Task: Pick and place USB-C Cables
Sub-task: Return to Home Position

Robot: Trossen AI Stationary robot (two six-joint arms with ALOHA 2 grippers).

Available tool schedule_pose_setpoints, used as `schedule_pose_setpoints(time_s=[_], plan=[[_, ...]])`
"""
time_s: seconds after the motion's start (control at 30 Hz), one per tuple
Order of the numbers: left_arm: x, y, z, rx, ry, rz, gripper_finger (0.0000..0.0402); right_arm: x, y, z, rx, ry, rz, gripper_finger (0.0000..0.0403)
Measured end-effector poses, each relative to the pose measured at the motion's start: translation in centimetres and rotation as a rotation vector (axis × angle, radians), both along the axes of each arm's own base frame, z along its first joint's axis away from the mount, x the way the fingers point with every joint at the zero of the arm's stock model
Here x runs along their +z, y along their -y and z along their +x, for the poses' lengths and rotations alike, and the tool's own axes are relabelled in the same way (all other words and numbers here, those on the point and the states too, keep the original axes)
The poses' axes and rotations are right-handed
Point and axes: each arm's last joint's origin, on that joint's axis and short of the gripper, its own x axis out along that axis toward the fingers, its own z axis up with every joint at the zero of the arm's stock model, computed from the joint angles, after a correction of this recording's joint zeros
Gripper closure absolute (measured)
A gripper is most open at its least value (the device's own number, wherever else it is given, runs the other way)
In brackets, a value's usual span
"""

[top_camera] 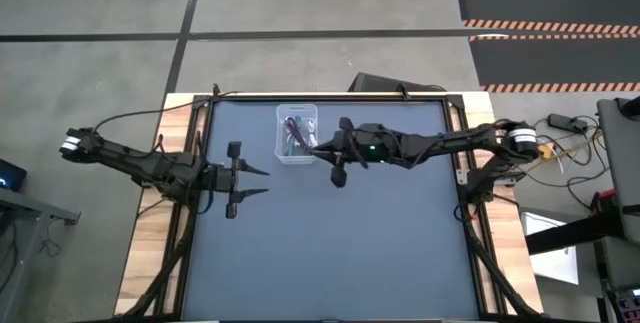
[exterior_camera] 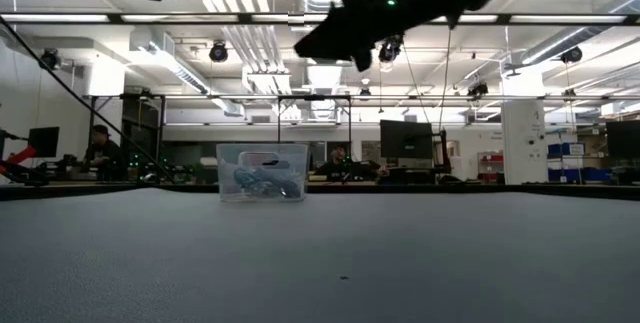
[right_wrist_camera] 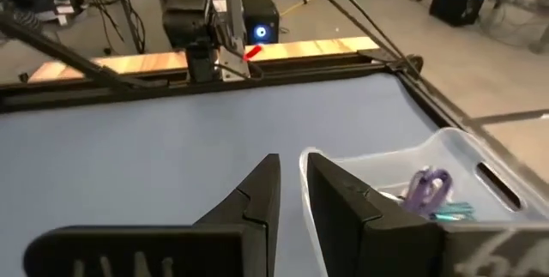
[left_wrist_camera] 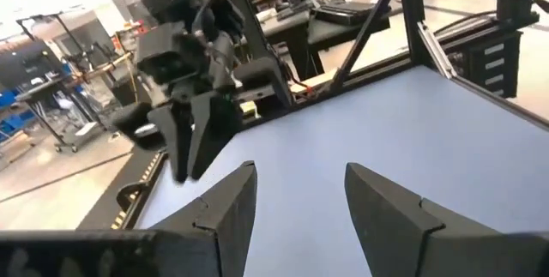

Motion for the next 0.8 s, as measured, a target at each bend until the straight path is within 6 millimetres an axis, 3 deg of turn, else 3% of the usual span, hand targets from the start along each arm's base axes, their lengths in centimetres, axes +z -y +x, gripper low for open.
schedule_pose_setpoints(time_s=[0.17,0.6,0.8], plan=[[-0.1,0.0,-0.2,0.001,-0.018,-0.008,0.0237,-0.8,-0.4,-2.8,0.011,-0.005,-0.036,0.0351],[-0.3,-0.2,-0.5,0.003,-0.046,-0.013,0.0238,-0.6,-1.1,-9.0,0.017,0.068,-0.069,0.0351],[-0.5,-0.2,-0.7,0.004,-0.067,-0.009,0.0273,-0.9,-1.4,-11.4,0.020,0.108,-0.098,0.0351]])
